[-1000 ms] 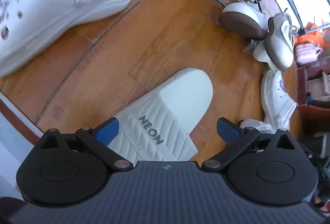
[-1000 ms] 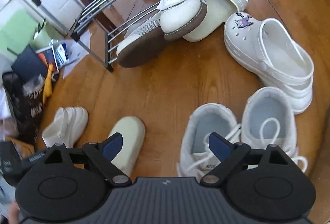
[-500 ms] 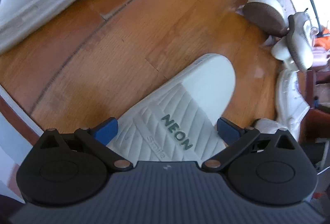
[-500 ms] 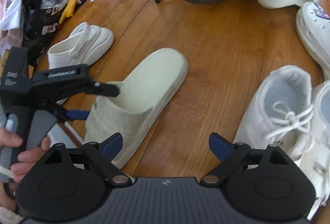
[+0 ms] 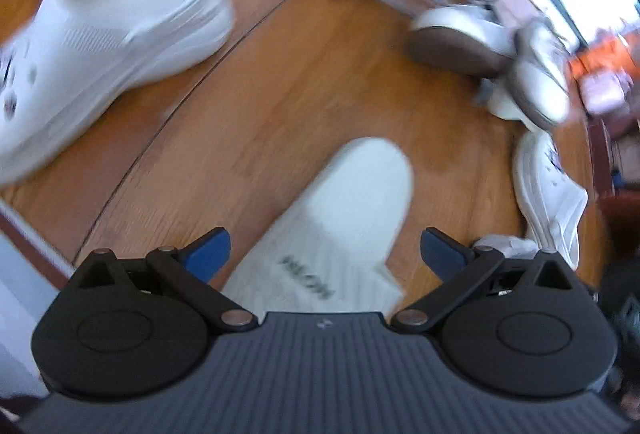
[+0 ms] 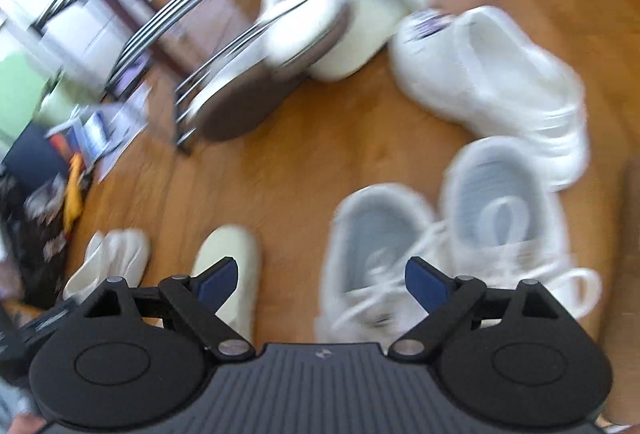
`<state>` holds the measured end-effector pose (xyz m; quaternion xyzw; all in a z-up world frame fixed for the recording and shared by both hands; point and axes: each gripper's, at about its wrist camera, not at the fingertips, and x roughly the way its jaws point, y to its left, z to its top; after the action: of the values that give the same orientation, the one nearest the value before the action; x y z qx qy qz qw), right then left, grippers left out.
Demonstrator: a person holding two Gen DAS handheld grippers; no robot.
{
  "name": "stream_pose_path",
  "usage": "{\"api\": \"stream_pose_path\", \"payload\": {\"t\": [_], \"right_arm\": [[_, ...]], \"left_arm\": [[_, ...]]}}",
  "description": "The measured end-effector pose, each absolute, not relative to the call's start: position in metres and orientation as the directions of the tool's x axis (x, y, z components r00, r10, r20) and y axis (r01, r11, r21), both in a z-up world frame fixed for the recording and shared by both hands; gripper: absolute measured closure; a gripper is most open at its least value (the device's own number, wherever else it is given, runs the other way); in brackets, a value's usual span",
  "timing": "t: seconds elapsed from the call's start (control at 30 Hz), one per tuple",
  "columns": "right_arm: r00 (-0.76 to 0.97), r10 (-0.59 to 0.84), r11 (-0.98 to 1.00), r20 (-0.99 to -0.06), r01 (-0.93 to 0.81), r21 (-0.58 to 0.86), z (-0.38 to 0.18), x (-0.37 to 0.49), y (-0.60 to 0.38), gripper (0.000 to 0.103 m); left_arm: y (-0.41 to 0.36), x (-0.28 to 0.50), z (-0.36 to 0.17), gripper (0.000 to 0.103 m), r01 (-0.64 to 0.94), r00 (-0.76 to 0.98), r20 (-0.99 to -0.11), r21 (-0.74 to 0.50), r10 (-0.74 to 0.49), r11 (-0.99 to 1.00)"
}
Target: Organize scattered shoes
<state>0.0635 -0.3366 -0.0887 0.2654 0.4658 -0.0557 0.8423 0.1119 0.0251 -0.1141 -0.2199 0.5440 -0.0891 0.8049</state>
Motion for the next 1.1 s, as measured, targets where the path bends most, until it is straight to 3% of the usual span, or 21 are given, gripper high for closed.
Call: {"api": "stream_pose_path", "payload": {"t": [0.1, 0.27, 0.37, 0.5, 0.63, 0.73, 0.8, 0.87, 0.9, 1.1], "right_arm": [[0.596, 0.026, 0.823, -0.803, 0.444, 0.356, -0.087, 0.05, -0.359, 0.012], [0.672, -0.07, 0.778, -0.737, 0.499, 0.381, -0.08, 0.021, -0.405, 0.011], [0.707, -0.076, 0.747, -0.703, 0.507, 0.43, -0.085, 0.009, -0.433, 0.0], [0.687, 0.003, 0.665, -0.727, 0.541, 0.514, -0.104, -0.004, -0.474, 0.002], [0.697, 0.031, 0.654, -0.716, 0.527, 0.542, -0.109, -0.02, -0.502, 0.002], [0.693, 0.026, 0.648, -0.72, 0.537, 0.54, -0.112, -0.026, -0.51, 0.002], [0.708, 0.047, 0.636, -0.704, 0.522, 0.568, -0.114, -0.029, -0.513, 0.002], [0.72, 0.078, 0.616, -0.689, 0.509, 0.601, -0.118, -0.031, -0.517, 0.002], [0.721, 0.082, 0.613, -0.688, 0.508, 0.605, -0.117, -0.033, -0.517, 0.002], [0.707, 0.079, 0.599, -0.703, 0.53, 0.6, -0.128, -0.031, -0.52, 0.002]], "left_arm": [[-0.017, 0.108, -0.101, 0.0, 0.05, 0.386, -0.791, -0.496, -0.474, 0.867], [-0.084, 0.108, -0.078, 0.0, 0.241, 0.391, -0.768, -0.446, -0.507, 0.862], [-0.125, 0.117, -0.07, 0.0, 0.309, 0.412, -0.738, -0.439, -0.534, 0.844], [-0.244, 0.154, -0.077, 0.0, 0.432, 0.402, -0.796, -0.271, -0.453, 0.86], [-0.315, 0.188, -0.074, 0.0, 0.478, 0.366, -0.809, -0.261, -0.46, 0.839], [-0.368, 0.229, -0.099, 0.0, 0.445, 0.297, -0.885, -0.204, -0.359, 0.872], [-0.384, 0.241, -0.114, 0.004, 0.42, 0.303, -0.903, -0.159, -0.304, 0.894], [-0.39, 0.249, -0.125, 0.037, 0.398, 0.361, -0.893, -0.115, -0.271, 0.91], [-0.389, 0.249, -0.126, 0.043, 0.387, 0.39, -0.885, -0.095, -0.256, 0.917], [-0.375, 0.246, -0.127, 0.048, 0.355, 0.438, -0.855, -0.117, -0.276, 0.927]]}}
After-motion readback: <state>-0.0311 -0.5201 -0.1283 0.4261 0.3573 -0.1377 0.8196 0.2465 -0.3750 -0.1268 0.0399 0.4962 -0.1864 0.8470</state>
